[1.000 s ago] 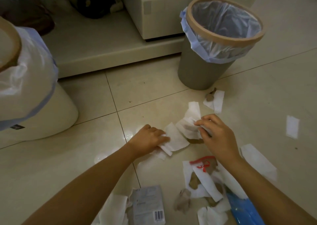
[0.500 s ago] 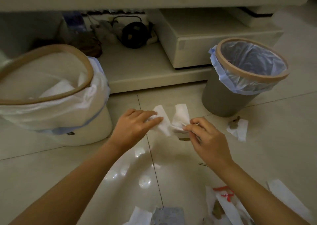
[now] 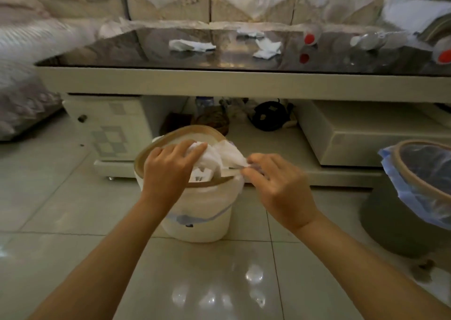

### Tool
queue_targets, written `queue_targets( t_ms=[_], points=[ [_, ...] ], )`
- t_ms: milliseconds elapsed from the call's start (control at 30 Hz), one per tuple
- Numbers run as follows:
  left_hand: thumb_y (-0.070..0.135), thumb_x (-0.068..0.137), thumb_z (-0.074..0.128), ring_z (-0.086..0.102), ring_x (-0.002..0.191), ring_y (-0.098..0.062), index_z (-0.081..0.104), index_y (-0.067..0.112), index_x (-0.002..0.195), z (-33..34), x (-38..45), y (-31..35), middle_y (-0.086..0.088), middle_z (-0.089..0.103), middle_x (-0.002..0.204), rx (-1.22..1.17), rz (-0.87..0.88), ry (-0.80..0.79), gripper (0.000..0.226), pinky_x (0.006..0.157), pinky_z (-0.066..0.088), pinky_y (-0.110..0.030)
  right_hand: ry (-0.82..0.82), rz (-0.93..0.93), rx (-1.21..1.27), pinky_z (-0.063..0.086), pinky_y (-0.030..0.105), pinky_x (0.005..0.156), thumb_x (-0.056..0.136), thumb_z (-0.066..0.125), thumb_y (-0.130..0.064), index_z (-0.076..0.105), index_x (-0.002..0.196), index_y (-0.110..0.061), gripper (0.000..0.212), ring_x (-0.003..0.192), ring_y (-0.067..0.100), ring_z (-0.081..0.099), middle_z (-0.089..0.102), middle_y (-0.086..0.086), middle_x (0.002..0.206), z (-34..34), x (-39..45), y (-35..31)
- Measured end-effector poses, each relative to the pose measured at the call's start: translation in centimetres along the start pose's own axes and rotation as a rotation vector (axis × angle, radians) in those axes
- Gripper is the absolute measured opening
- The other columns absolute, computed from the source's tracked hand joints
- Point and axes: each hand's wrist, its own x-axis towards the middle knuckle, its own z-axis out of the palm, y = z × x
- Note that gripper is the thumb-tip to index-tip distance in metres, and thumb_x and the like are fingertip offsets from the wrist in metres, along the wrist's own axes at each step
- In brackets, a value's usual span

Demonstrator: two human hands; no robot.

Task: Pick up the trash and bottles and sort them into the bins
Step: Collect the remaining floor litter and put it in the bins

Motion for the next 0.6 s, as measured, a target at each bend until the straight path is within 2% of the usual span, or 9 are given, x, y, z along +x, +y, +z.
queue_targets(
  t_ms=[67, 133, 233, 300, 333, 433, 533, 600],
  points=[
    [0.017, 0.075, 0.078, 0.069, 0.082, -0.032, 0.061, 0.017, 0.121, 0.5, 0.8, -1.4, -0.011, 0.069, 0.108, 0.033, -0.058, -0.081, 0.048, 0.066, 0.056, -0.041, 0.001, -0.074, 0.017, 0.054, 0.035, 0.058, 0.089, 0.064, -0.013, 0.068, 0.093, -0.010, 0.007, 0.085, 0.026, 0.063, 0.066, 0.013, 0.105, 1.2, 1.7, -0.5],
    [0.026, 0.072, 0.081, 0.069, 0.084, -0.028, 0.054, 0.020, 0.132, 0.5, 1.4, -2.4, -0.008, 0.067, 0.115, 0.031, -0.135, -0.193, 0.066, 0.064, 0.055, -0.038, -0.001, -0.127, 0.039, 0.053, 0.033, 0.060, 0.093, 0.057, -0.016, 0.068, 0.091, -0.010, 0.013, 0.086, 0.026, 0.063, 0.066, 0.012, 0.105, 2.4, 3.1, -1.1],
    [0.053, 0.082, 0.064, 0.060, 0.109, -0.021, 0.019, 0.032, 0.150, -0.1, 1.2, -3.8, 0.002, 0.051, 0.139, -0.027, -0.320, -0.370, 0.084, 0.080, 0.049, -0.036, -0.001, -0.132, 0.038, 0.053, 0.032, 0.062, 0.091, 0.055, -0.010, 0.068, 0.085, -0.011, 0.014, 0.087, 0.025, 0.062, 0.067, 0.010, 0.103, 4.3, 4.7, -1.9],
    [0.056, 0.084, 0.059, 0.057, 0.112, -0.020, 0.011, 0.035, 0.151, -0.5, 0.4, -4.4, 0.002, 0.047, 0.141, -0.080, -0.355, -0.428, 0.085, 0.086, 0.047, -0.036, 0.016, -0.152, 0.056, 0.054, 0.033, 0.064, 0.090, 0.055, -0.010, 0.067, 0.083, -0.011, 0.014, 0.087, 0.025, 0.062, 0.067, 0.010, 0.102, 5.8, 5.5, -2.7],
    [0.056, 0.084, 0.059, 0.058, 0.111, -0.020, 0.014, 0.034, 0.150, -0.6, 0.0, -4.7, 0.001, 0.050, 0.140, -0.107, -0.368, -0.434, 0.083, 0.087, 0.047, -0.036, 0.042, -0.171, 0.074, 0.053, 0.034, 0.065, 0.090, 0.056, -0.009, 0.067, 0.082, -0.010, 0.013, 0.087, 0.025, 0.062, 0.066, 0.010, 0.101, 6.4, 6.1, -3.0],
    [0.056, 0.083, 0.059, 0.061, 0.104, -0.019, 0.040, 0.027, 0.139, -0.4, -0.7, -5.7, -0.001, 0.061, 0.125, -0.210, -0.479, -0.459, 0.065, 0.087, 0.050, -0.035, 0.067, -0.250, 0.131, 0.054, 0.035, 0.075, 0.086, 0.061, -0.008, 0.067, 0.086, -0.010, 0.007, 0.094, 0.026, 0.059, 0.066, 0.011, 0.103, 7.6, 8.1, -4.0],
    [0.053, 0.085, 0.058, 0.062, 0.099, -0.018, 0.051, 0.022, 0.128, -0.4, -1.0, -6.1, 0.000, 0.064, 0.116, -0.201, -0.509, -0.486, 0.054, 0.085, 0.051, -0.035, -0.114, -0.259, 0.154, 0.049, 0.038, 0.087, 0.081, 0.063, -0.010, 0.067, 0.102, -0.012, 0.022, 0.108, 0.028, 0.057, 0.063, 0.011, 0.115, 9.2, 8.2, -4.5],
    [0.051, 0.086, 0.058, 0.061, 0.103, -0.019, 0.045, 0.027, 0.136, -0.3, -1.4, -6.1, 0.000, 0.062, 0.122, -0.194, -0.477, -0.484, 0.057, 0.086, 0.050, -0.035, -0.246, -0.169, 0.178, 0.045, 0.045, 0.095, 0.080, 0.065, -0.008, 0.067, 0.106, -0.014, 0.027, 0.114, 0.032, 0.056, 0.062, 0.012, 0.121, 10.1, 7.0, -4.5]
  ],
)
